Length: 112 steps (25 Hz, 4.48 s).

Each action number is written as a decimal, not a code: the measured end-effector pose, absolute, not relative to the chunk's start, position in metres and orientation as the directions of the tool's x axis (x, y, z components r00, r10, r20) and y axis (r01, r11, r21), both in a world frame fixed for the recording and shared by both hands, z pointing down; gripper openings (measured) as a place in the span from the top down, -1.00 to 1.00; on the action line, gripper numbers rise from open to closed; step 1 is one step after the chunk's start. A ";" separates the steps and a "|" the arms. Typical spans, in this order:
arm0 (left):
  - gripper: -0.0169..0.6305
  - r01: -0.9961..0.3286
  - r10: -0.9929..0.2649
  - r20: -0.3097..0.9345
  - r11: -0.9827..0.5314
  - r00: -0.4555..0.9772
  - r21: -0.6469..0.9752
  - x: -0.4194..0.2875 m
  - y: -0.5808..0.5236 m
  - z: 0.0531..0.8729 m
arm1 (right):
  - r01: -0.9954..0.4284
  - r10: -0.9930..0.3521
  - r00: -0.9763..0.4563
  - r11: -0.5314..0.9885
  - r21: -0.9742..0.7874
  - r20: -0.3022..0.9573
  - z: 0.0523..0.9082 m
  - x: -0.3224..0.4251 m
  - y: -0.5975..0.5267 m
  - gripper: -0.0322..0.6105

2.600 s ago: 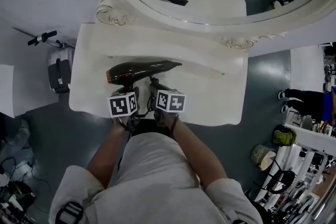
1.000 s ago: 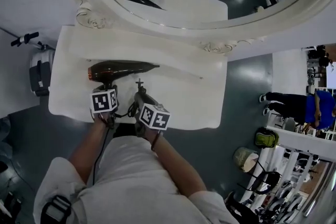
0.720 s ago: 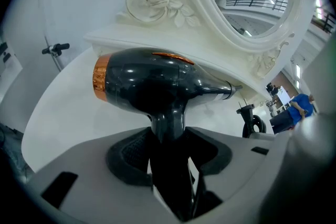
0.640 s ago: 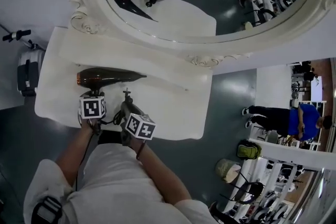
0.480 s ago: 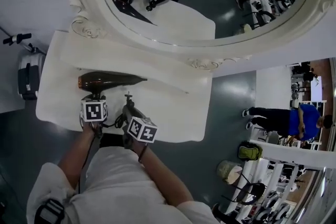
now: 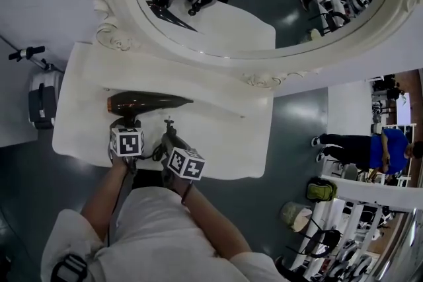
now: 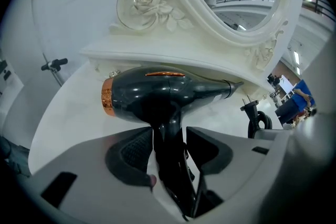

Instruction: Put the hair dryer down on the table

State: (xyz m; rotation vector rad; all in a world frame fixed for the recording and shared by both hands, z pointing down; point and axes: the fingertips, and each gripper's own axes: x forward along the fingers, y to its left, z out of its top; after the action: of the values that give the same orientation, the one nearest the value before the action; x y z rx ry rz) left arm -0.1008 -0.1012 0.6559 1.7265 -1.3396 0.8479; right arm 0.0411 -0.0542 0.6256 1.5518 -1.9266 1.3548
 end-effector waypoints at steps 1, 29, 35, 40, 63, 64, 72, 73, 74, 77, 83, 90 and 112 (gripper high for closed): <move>0.33 -0.975 -0.465 0.858 -0.146 0.218 0.169 -0.102 -0.101 0.654 | -0.884 -0.582 -0.356 -0.042 -0.465 0.731 0.625 0.041 -0.054 0.57; 0.90 -0.976 -0.573 0.791 -0.090 0.214 0.199 -0.100 -0.042 0.605 | -0.883 -0.554 -0.374 -0.033 -0.468 0.744 0.644 0.048 -0.067 0.51; 0.90 -0.975 -0.574 0.790 -0.075 0.214 0.209 -0.100 -0.030 0.601 | -0.900 -0.536 -0.351 -0.032 -0.435 0.767 0.656 0.050 -0.070 0.48; 0.90 -0.974 -0.575 0.790 -0.051 0.211 0.223 -0.101 -0.022 0.597 | -0.904 -0.531 -0.359 -0.004 -0.427 0.767 0.660 0.045 -0.070 0.47; 0.90 -0.964 -0.667 0.701 -0.121 0.255 0.235 0.012 0.018 0.552 | -0.911 -0.725 -0.407 0.277 -0.305 0.556 0.566 0.114 -0.022 0.17; 0.90 -0.965 -0.680 0.689 -0.120 0.251 0.232 0.020 0.021 0.547 | -0.906 -0.735 -0.419 0.304 -0.293 0.533 0.555 0.120 -0.016 0.24; 0.90 -0.976 -0.807 0.551 -0.141 0.212 0.168 0.074 0.047 0.497 | -0.888 -0.806 -0.458 0.434 -0.153 0.375 0.484 0.167 0.035 0.78; 0.90 -0.977 -0.822 0.531 -0.138 0.204 0.163 0.079 0.051 0.491 | -0.886 -0.810 -0.461 0.441 -0.141 0.363 0.478 0.173 0.041 0.79; 0.90 -0.978 -0.839 0.508 -0.133 0.198 0.160 0.084 0.055 0.483 | -0.883 -0.813 -0.467 0.450 -0.133 0.349 0.473 0.178 0.047 0.79; 0.90 -0.977 -0.879 0.436 -0.135 0.195 0.165 0.099 0.070 0.462 | -0.870 -0.821 -0.491 0.483 -0.104 0.293 0.451 0.190 0.067 0.82; 0.90 -0.976 -0.930 0.314 -0.146 0.192 0.163 0.120 0.112 0.427 | -0.857 -0.846 -0.511 0.514 -0.024 0.149 0.398 0.209 0.116 0.85; 0.90 -0.974 -0.941 0.277 -0.152 0.195 0.170 0.125 0.138 0.414 | -0.854 -0.852 -0.513 0.519 0.045 0.101 0.376 0.210 0.142 0.85; 0.90 -0.958 -0.916 0.284 -0.254 0.284 0.136 0.149 0.143 0.413 | -0.871 -0.890 -0.456 0.451 0.198 0.022 0.357 0.215 0.146 0.85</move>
State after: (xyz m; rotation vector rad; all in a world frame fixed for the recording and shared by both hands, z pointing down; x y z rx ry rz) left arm 0.1488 0.1431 0.4135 2.2761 -1.7145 0.2124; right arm 0.2146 0.1463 0.3575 1.5670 -2.5693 -0.2385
